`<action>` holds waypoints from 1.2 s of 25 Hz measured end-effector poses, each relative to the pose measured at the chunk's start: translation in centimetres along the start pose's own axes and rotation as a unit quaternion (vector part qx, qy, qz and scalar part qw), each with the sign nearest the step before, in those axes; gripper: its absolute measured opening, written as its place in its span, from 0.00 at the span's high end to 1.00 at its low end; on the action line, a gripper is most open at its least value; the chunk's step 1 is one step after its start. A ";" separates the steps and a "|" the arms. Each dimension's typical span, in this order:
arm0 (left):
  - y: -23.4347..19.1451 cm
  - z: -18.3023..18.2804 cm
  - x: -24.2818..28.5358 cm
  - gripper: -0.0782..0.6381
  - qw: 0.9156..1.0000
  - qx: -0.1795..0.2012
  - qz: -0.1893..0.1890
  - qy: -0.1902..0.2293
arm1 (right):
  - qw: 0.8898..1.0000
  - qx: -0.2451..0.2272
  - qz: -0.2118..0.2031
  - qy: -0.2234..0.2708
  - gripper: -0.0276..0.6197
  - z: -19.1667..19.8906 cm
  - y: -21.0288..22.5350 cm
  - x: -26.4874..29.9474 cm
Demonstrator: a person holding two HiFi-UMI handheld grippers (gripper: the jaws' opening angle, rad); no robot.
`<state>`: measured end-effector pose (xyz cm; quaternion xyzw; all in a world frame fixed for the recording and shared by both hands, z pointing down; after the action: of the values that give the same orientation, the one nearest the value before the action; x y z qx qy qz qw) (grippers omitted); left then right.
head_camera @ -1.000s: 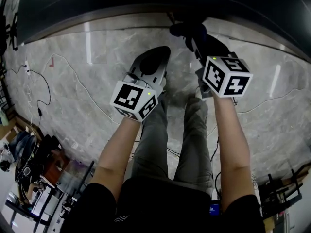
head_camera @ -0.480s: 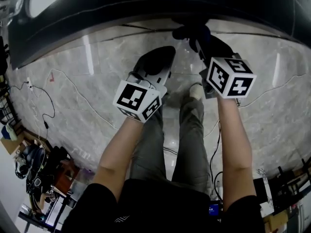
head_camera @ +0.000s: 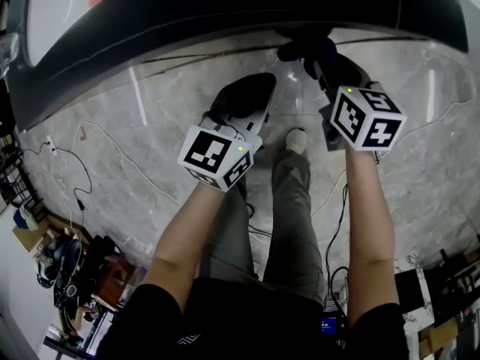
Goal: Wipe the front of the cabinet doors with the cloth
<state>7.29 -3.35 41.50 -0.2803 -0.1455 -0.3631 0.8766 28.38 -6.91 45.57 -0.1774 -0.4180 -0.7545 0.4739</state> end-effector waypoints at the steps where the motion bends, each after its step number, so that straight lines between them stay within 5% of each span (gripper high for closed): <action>1: 0.4 -0.1 0.5 0.89 1.000 0.001 0.003 -0.001 | 1.000 -0.001 0.004 -0.001 0.82 -0.1 0.7 -0.4; 15: 3.3 -0.5 4.5 0.89 0.999 0.010 0.035 -0.010 | 0.999 0.023 0.036 0.014 0.82 -0.9 5.6 -2.9; 30: -0.5 1.3 0.6 0.89 1.000 -0.006 -0.001 -0.004 | 1.000 0.001 -0.007 -0.018 0.82 2.9 -0.8 -0.4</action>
<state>7.22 -3.22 42.96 -0.2870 -0.1470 -0.3640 0.8738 27.51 -4.18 46.65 -0.1876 -0.4281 -0.7540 0.4616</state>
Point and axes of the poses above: the fingertips, and each gripper's own axes: x forward along the fingers, y to its right, z out of its underside, the point moved 10 cm from there along -x, backward along the fingers, and after that the axes turned 3 degrees about -y, right-handed, at the moved point
